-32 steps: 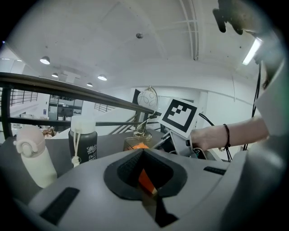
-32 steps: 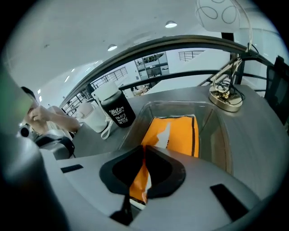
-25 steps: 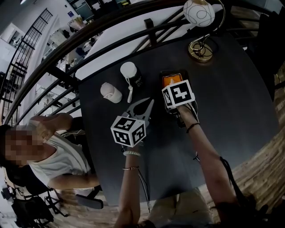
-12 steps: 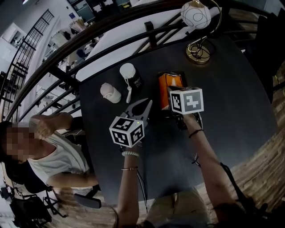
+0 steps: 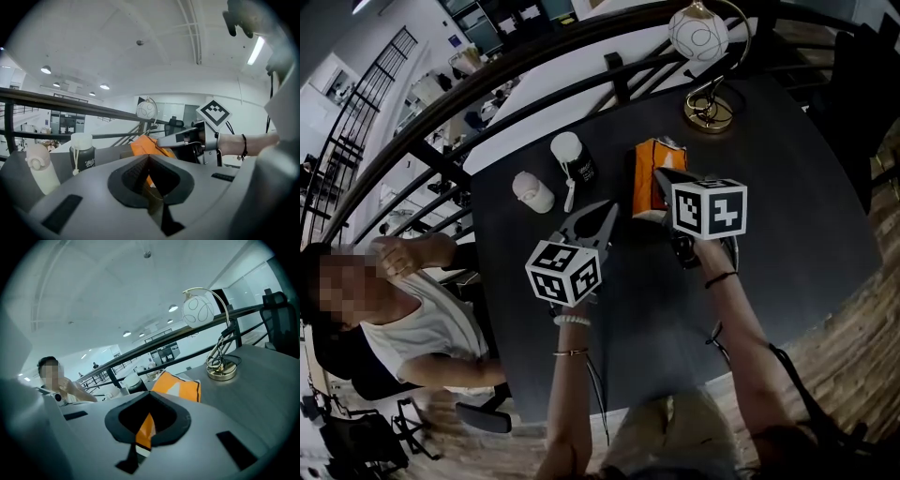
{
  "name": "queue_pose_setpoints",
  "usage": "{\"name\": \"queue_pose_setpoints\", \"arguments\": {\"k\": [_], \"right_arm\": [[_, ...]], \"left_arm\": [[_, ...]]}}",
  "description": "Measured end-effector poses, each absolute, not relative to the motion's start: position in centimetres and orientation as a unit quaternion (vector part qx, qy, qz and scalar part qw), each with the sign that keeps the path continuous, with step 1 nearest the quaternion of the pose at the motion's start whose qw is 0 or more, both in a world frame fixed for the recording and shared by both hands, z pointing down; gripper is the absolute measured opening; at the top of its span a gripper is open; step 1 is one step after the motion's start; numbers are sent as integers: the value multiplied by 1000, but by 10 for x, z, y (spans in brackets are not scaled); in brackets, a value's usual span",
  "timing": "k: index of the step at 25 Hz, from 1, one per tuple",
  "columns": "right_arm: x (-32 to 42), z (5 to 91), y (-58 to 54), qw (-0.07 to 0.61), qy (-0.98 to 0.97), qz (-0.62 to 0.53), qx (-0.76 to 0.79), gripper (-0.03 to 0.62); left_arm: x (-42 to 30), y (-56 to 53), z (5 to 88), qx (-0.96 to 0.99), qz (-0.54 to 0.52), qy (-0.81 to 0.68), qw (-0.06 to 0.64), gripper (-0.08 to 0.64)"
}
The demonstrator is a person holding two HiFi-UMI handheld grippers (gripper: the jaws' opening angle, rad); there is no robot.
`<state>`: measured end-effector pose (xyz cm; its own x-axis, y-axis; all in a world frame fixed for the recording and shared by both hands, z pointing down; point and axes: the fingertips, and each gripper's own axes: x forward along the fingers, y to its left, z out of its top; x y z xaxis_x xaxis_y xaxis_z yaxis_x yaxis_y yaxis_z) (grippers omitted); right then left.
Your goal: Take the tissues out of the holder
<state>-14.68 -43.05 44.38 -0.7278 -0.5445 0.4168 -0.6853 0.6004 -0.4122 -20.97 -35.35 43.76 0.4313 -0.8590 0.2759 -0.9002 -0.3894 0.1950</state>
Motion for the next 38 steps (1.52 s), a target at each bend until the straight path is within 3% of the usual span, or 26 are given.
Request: {"name": "queue_pose_setpoints", "arguments": {"k": [26, 38], "right_arm": [[-83, 352, -305, 23, -910, 263, 318, 12], [-63, 362, -252, 50, -924, 260, 277, 12]], "left_arm": [[-162, -260, 376, 843, 32, -526, 108, 8], [-139, -210, 383, 820, 18, -558, 123, 8]]}}
